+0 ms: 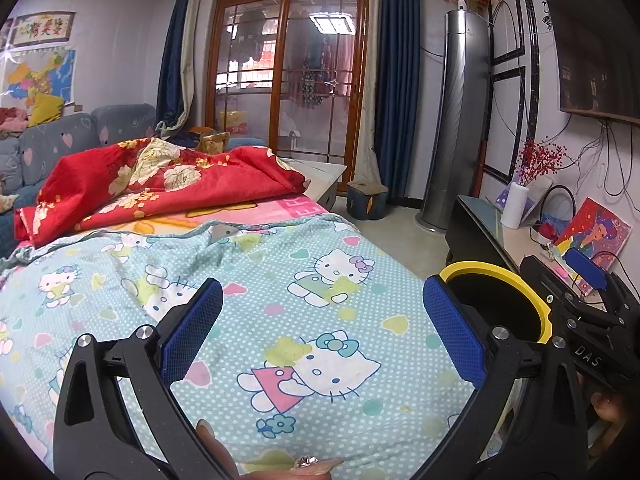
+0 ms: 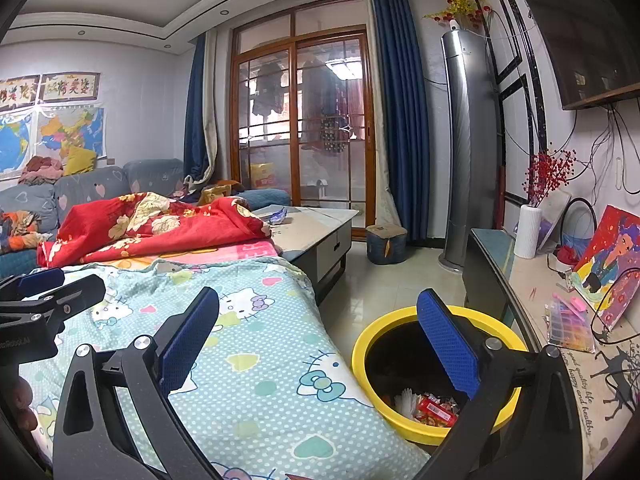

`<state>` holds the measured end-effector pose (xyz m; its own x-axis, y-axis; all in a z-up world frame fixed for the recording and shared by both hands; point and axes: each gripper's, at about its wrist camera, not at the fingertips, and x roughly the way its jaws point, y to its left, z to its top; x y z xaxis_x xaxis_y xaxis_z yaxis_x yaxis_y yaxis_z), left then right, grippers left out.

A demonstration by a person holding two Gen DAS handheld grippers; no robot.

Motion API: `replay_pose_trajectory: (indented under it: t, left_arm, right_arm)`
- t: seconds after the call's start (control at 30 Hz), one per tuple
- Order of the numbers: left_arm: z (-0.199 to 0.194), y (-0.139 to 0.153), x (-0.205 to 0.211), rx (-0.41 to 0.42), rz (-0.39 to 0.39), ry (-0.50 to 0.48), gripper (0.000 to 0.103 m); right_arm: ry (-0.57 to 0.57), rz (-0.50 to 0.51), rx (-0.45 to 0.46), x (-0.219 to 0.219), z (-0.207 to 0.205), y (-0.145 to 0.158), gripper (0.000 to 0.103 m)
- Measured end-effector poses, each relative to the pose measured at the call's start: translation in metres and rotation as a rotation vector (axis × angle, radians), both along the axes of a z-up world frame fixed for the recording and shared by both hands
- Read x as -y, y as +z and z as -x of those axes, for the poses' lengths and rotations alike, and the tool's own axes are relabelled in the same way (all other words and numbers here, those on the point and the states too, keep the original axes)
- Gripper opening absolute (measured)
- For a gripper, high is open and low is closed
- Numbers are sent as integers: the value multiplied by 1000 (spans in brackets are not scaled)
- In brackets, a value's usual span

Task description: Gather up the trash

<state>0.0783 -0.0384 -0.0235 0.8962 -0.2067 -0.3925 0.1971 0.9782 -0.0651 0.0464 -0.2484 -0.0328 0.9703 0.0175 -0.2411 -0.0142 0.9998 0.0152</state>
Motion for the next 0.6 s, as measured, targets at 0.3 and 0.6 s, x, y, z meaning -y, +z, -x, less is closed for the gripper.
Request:
replay_pose_trajectory:
  t: [0.3,0.6]
  left_arm:
    - [0,0,0,-1,-2,-1,92]
    - [-1,0,-1,0,-1,-1,92]
  right_arm:
    - [-1,0,-1,0,0,0,97]
    - [-4,0,-3,1,1,-1,97]
